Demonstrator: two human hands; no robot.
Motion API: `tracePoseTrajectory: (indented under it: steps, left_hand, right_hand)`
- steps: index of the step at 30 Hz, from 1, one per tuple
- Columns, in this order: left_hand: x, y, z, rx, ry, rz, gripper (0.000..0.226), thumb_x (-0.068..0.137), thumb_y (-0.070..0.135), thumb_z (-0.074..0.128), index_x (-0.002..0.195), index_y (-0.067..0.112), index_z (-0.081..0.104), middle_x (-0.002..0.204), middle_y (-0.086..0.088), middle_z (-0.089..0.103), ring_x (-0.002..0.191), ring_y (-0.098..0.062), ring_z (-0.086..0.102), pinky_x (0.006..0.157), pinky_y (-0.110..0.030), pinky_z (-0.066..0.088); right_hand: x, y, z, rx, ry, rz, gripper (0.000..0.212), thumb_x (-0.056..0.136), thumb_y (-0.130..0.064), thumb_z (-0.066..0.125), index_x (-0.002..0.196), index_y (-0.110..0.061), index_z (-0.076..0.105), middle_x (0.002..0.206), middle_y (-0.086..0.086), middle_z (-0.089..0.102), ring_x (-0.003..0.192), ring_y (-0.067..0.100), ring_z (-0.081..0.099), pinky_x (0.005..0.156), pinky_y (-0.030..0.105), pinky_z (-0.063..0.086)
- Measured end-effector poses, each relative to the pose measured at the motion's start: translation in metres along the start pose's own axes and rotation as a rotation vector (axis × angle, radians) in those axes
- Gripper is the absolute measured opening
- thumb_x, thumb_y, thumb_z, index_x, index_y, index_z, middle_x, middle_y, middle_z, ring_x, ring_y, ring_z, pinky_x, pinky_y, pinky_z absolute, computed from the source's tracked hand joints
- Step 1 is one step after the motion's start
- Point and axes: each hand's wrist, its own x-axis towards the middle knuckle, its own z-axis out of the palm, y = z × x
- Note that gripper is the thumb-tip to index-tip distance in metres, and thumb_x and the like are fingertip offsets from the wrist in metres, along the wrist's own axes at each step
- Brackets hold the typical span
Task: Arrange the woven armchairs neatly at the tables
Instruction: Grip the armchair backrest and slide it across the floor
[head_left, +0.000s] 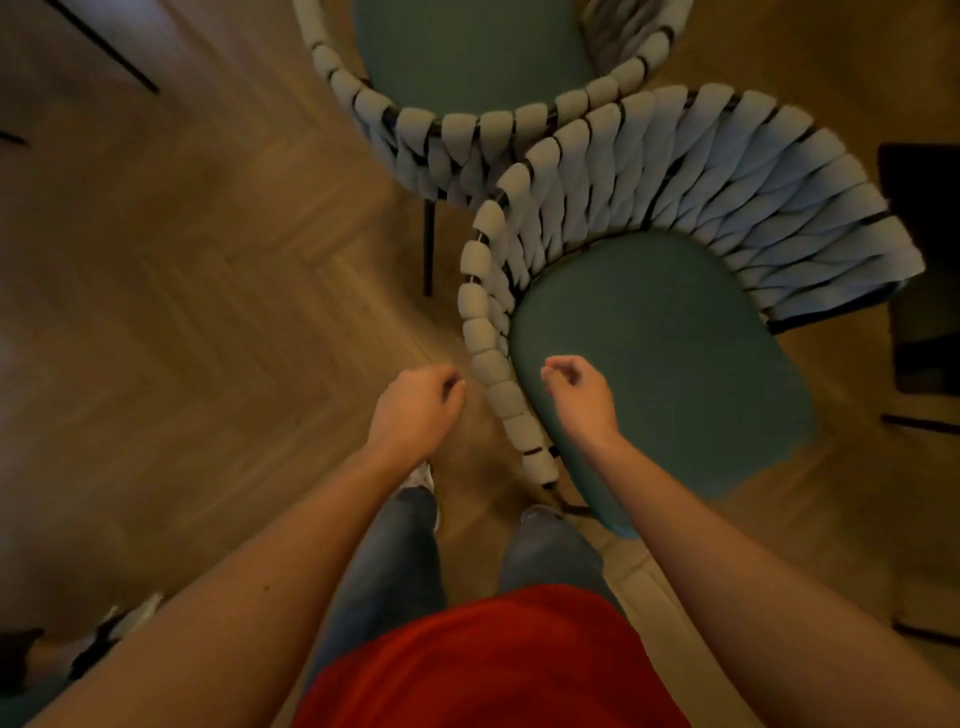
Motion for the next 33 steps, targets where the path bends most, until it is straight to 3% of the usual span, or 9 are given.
tracePoseTrajectory:
  steps: [5, 11, 14, 18, 22, 24, 26, 29, 33]
  left_hand:
    - [0.059, -0.026, -0.054, 0.082, -0.102, 0.175, 0.018, 0.099, 0.025, 0.051, 0.083, 0.024, 0.061, 0.07, 0.012, 0.054, 0.066, -0.01, 0.054, 0.057, -0.029, 0.04]
    - [0.135, -0.034, -0.1, 0.144, -0.176, 0.301, 0.018, 0.098, 0.025, 0.052, 0.092, 0.019, 0.068, 0.077, 0.006, 0.063, 0.071, -0.012, 0.059, 0.066, -0.037, 0.052]
    - [0.177, -0.023, -0.11, 0.215, -0.239, 0.361, 0.017, 0.099, 0.025, 0.052, 0.095, 0.019, 0.067, 0.08, 0.005, 0.063, 0.074, -0.014, 0.061, 0.066, -0.035, 0.051]
    - [0.231, 0.002, -0.122, 0.334, -0.289, 0.476, 0.016, 0.099, 0.025, 0.051, 0.093, 0.017, 0.065, 0.083, 0.005, 0.06, 0.077, -0.018, 0.058, 0.064, -0.032, 0.044]
    - [0.281, 0.026, -0.134, 0.407, -0.327, 0.627, 0.016, 0.098, 0.025, 0.05, 0.09, 0.017, 0.062, 0.085, 0.001, 0.061, 0.077, -0.02, 0.059, 0.064, -0.04, 0.05]
    - [0.302, 0.039, -0.139, 0.455, -0.347, 0.706, 0.015, 0.098, 0.025, 0.05, 0.092, 0.017, 0.062, 0.088, -0.001, 0.062, 0.08, -0.023, 0.06, 0.066, -0.043, 0.051]
    - [0.32, 0.053, -0.141, 0.503, -0.385, 0.798, 0.014, 0.097, 0.024, 0.05, 0.093, 0.016, 0.061, 0.091, -0.002, 0.061, 0.084, -0.024, 0.059, 0.066, -0.042, 0.05]
    - [0.344, 0.069, -0.14, 0.58, -0.432, 0.923, 0.013, 0.098, 0.024, 0.049, 0.099, 0.016, 0.06, 0.097, -0.002, 0.059, 0.091, -0.021, 0.055, 0.066, -0.035, 0.042]
    - [0.375, 0.087, -0.137, 0.609, -0.49, 1.058, 0.015, 0.098, 0.023, 0.05, 0.102, 0.014, 0.061, 0.102, -0.005, 0.06, 0.099, -0.025, 0.056, 0.069, -0.037, 0.042]
  right_hand:
    - [0.014, -0.035, 0.047, 0.069, 0.109, 0.056, 0.016, 0.098, -0.024, 0.058, 0.113, -0.017, 0.062, 0.09, -0.014, 0.06, 0.083, 0.002, 0.057, 0.077, 0.022, 0.042]
    - [0.039, -0.074, 0.078, 0.176, 0.189, 0.12, 0.022, 0.099, -0.025, 0.056, 0.12, -0.017, 0.059, 0.094, -0.004, 0.062, 0.085, 0.013, 0.059, 0.066, 0.023, 0.044]
    - [0.062, -0.094, 0.085, 0.213, 0.226, 0.153, 0.034, 0.098, -0.027, 0.058, 0.131, -0.016, 0.054, 0.116, 0.001, 0.06, 0.102, 0.014, 0.059, 0.075, 0.02, 0.044]
    - [0.103, -0.125, 0.091, 0.26, 0.25, 0.176, 0.053, 0.096, -0.032, 0.062, 0.144, -0.017, 0.045, 0.14, 0.003, 0.052, 0.127, 0.019, 0.052, 0.103, 0.036, 0.045]
    - [0.135, -0.15, 0.091, 0.32, 0.253, 0.217, 0.067, 0.093, -0.031, 0.064, 0.152, -0.016, 0.034, 0.15, 0.006, 0.045, 0.135, 0.022, 0.047, 0.109, 0.038, 0.041]
    - [0.147, -0.163, 0.087, 0.327, 0.264, 0.223, 0.064, 0.095, -0.027, 0.063, 0.151, -0.015, 0.034, 0.149, 0.006, 0.046, 0.134, 0.022, 0.046, 0.101, 0.026, 0.04]
    - [0.158, -0.174, 0.082, 0.321, 0.293, 0.224, 0.057, 0.096, -0.023, 0.062, 0.147, -0.015, 0.039, 0.144, 0.007, 0.049, 0.129, 0.023, 0.049, 0.09, 0.024, 0.038]
    - [0.176, -0.183, 0.083, 0.331, 0.334, 0.244, 0.056, 0.094, -0.023, 0.064, 0.144, -0.012, 0.041, 0.138, 0.009, 0.053, 0.123, 0.025, 0.053, 0.087, 0.027, 0.04]
    - [0.202, -0.188, 0.095, 0.353, 0.414, 0.316, 0.062, 0.089, -0.032, 0.069, 0.143, -0.018, 0.042, 0.133, 0.005, 0.056, 0.12, 0.024, 0.055, 0.094, 0.037, 0.048]
